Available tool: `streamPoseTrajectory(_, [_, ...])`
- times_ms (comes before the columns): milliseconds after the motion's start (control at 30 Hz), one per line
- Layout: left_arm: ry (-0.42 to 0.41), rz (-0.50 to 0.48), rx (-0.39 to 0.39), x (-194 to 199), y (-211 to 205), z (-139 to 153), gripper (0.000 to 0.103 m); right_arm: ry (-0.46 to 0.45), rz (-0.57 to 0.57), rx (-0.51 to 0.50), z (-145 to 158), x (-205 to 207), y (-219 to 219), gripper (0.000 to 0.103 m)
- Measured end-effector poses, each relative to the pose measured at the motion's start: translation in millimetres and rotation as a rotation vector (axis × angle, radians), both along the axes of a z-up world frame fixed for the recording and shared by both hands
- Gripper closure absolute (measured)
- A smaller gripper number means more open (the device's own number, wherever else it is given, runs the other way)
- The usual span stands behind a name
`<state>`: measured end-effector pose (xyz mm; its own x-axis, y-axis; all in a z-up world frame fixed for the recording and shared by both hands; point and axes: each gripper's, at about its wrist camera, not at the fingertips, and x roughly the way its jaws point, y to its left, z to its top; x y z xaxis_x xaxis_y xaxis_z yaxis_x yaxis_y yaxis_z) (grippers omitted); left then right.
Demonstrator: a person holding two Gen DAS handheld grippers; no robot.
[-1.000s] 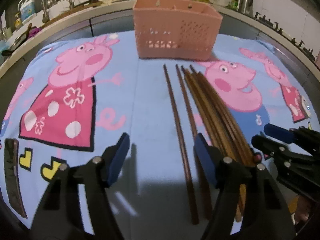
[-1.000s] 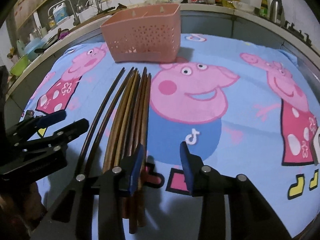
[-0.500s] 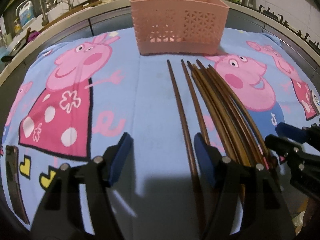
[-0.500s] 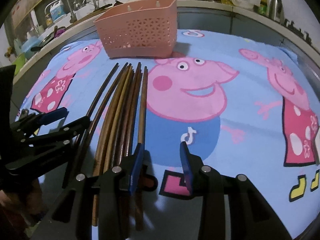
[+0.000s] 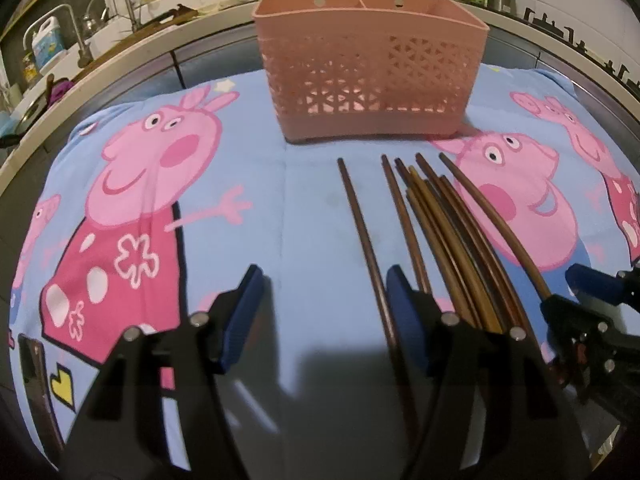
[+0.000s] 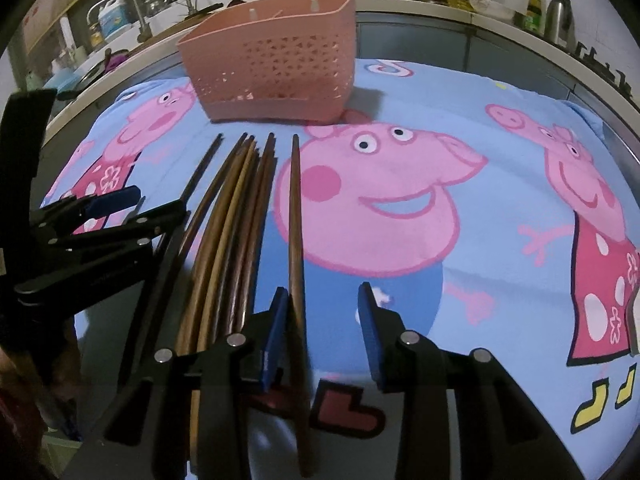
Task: Organize utensils
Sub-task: 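Close the left tool on one chopstick while the right tool grasps another, then lift both held chopsticks over the pink basket and open both tools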
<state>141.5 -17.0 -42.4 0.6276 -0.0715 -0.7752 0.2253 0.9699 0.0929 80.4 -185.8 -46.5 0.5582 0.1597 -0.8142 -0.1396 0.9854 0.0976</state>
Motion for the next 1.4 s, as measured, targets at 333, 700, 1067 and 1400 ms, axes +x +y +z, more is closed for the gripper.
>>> streamPoseTrajectory(333, [-0.018, -0.001, 0.03, 23.8, -10.0, 1.9, 0.041, -0.017, 0.06, -0.064, 2.8, 40.5, 9.8, 0.103])
streamPoseTrajectory(700, [-0.031, -0.094, 0.047, 49.0, -35.6, 3.4, 0.097, 0.016, 0.193, -0.063, 9.8, 97.0, 36.5, 0.103])
streamPoseTrajectory(1067, [-0.07, -0.094, -0.131, 21.4, -3.0, 41.7, 0.099, -0.108, 0.148, 0.103, 50.7, 59.8, 8.7, 0.103])
streamPoseTrajectory(1400, [-0.249, -0.128, -0.309, -14.4, 26.9, 141.3, 0.099, -0.349, 0.162, 0.299, 133.8, 28.1, -14.3, 0.103])
